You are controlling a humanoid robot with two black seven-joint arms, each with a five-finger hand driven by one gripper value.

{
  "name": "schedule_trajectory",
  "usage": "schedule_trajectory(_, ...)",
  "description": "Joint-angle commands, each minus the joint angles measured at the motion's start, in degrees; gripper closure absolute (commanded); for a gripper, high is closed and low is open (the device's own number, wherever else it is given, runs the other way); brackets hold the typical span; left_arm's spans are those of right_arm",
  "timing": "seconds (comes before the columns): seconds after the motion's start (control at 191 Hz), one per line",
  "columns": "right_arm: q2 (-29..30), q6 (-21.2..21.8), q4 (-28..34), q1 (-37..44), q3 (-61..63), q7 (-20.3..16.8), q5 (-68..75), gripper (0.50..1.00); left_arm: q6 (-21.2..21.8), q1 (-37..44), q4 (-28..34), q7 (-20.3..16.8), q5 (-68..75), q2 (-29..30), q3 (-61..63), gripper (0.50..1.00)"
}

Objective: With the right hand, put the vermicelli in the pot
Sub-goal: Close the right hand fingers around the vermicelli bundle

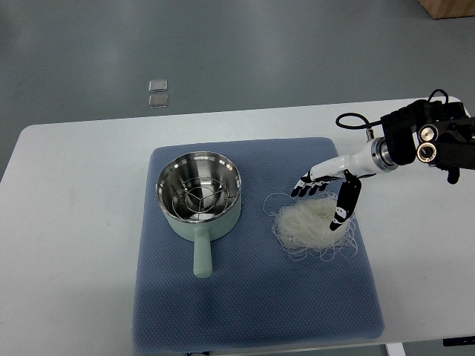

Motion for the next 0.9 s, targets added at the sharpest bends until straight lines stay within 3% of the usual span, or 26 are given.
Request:
schedule_trajectory(0.0,0.1,-1.8,-0.2,-1.3,0.0,0.8,-0.3,0.576,0.0,0.0,0.0,0.0,0.0,0.0,0.0,0.500)
schedule_trajectory(0.131,0.1,-3.7,-0.3,-2.9,0.0,2.2,-3.8,0.579,0.0,0.0,-0.2,0.0,0.0,0.0,0.0,0.500)
schedule_trajectory(0.341,0.9,-8.1,-1.1,-6.0,-0.1,3.9,-6.9,0.652,0.0,0.0,0.0,0.0,0.0,0.0,0.0,0.500)
schedule_trajectory(0.456,1.5,-9.9,-1.5,-7.0,-0.1,5.2,-8.3,0.777,0.0,0.0,0.1,0.0,0.0,0.0,0.0,0.500)
schedule_trajectory(0.556,1.7,-10.0,-1.9,-7.7,-0.1,6.0,-9.6,0.999,0.0,0.0,0.2,0.0,0.0,0.0,0.0,0.500)
schedule_trajectory(0.776,1.1,-9.6,-2.6,-7.0,-0.1,6.3,-11.8,1.000,0.0,0.0,0.4,0.0,-0.1,0.0,0.0,0.500)
schedule_trajectory(0.897,-1.0,-8.2,-1.8,-2.0,0.5,7.4,-11.0,1.000,0.0,0.0,0.4,0.0,-0.2,0.0,0.0,0.500)
